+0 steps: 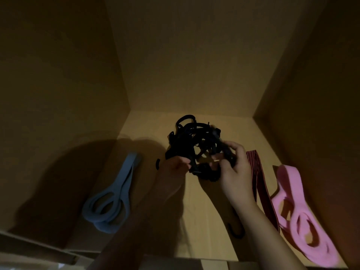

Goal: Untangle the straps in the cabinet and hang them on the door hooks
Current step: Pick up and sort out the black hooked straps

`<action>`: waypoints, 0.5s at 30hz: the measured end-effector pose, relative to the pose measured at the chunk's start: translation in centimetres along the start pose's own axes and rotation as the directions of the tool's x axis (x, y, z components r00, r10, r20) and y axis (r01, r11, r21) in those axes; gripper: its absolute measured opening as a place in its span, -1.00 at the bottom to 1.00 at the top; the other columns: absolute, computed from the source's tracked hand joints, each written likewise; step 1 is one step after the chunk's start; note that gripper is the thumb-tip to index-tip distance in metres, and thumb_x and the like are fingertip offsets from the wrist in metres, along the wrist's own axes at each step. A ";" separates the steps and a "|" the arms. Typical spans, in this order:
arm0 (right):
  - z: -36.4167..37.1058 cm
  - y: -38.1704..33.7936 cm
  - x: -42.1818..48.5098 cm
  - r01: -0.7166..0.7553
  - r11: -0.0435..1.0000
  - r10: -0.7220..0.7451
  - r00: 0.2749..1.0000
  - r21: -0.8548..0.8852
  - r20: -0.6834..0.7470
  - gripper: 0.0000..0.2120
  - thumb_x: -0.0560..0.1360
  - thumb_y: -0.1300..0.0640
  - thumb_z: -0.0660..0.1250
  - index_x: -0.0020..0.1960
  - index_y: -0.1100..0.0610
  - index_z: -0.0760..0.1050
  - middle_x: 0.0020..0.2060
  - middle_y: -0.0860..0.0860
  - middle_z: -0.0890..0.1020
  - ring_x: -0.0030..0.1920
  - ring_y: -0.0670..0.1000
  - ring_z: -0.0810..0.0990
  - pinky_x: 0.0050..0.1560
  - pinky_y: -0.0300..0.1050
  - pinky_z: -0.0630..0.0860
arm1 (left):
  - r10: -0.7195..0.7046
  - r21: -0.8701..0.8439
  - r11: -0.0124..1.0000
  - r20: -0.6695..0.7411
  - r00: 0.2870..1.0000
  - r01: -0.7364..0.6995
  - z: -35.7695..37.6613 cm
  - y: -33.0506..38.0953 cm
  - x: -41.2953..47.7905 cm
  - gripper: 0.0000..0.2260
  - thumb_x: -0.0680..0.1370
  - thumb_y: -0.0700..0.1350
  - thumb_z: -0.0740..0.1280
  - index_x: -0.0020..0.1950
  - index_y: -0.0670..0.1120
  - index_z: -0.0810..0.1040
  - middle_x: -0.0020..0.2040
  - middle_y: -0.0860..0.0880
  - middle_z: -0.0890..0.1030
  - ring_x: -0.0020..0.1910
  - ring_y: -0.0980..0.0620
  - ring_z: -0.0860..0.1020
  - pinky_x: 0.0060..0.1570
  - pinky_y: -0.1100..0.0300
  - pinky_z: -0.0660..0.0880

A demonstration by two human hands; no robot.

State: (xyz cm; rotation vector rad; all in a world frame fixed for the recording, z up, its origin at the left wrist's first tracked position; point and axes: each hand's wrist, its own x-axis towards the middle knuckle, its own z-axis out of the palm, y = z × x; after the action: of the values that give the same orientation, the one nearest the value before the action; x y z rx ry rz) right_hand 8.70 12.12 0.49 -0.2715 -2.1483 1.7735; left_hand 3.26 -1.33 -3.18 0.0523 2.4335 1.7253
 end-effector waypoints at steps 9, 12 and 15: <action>-4.2 -2.2 2.3 -0.069 0.905 0.173 0.961 0.419 -0.215 -0.86 0.55 0.18 0.20 -0.15 0.08 0.48 -0.44 -0.01 0.49 -0.34 -0.01 0.46 -0.12 -0.03 0.45 | 0.155 0.398 0.907 -0.018 0.988 -0.135 1.3 -0.9 2.6 -0.78 0.54 -0.13 0.26 0.16 -0.16 0.49 -0.20 0.06 0.50 -0.20 0.15 0.45 -0.24 0.44 0.26; -4.3 -2.3 2.5 -0.108 0.938 0.178 0.965 0.331 -0.191 -0.85 0.55 0.14 0.20 -0.17 0.09 0.47 -0.51 -0.04 0.44 -0.42 -0.05 0.42 -0.23 -0.11 0.37 | -0.030 0.118 0.993 0.018 0.999 0.027 2.2 0.7 3.0 -0.83 0.56 -0.03 0.26 -0.01 -0.11 0.53 -0.19 0.01 0.51 -0.15 0.06 0.46 -0.13 0.28 0.29; -3.9 -1.8 2.2 -0.152 0.943 0.209 0.963 0.296 -0.171 -0.83 0.55 0.12 0.20 -0.19 0.08 0.48 -0.53 -0.05 0.41 -0.43 -0.05 0.39 -0.22 -0.12 0.32 | -0.192 -0.129 0.968 0.170 0.967 0.214 3.1 2.0 3.6 -0.74 0.48 0.14 0.30 -0.22 -0.03 0.49 -0.35 -0.01 0.47 -0.35 0.04 0.45 -0.26 0.19 0.40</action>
State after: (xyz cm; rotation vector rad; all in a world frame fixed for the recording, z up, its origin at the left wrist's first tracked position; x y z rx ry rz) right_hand 8.29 16.13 3.23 -0.5649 -1.7538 2.0288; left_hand 0.04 2.68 -2.67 -0.0751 2.1153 1.7314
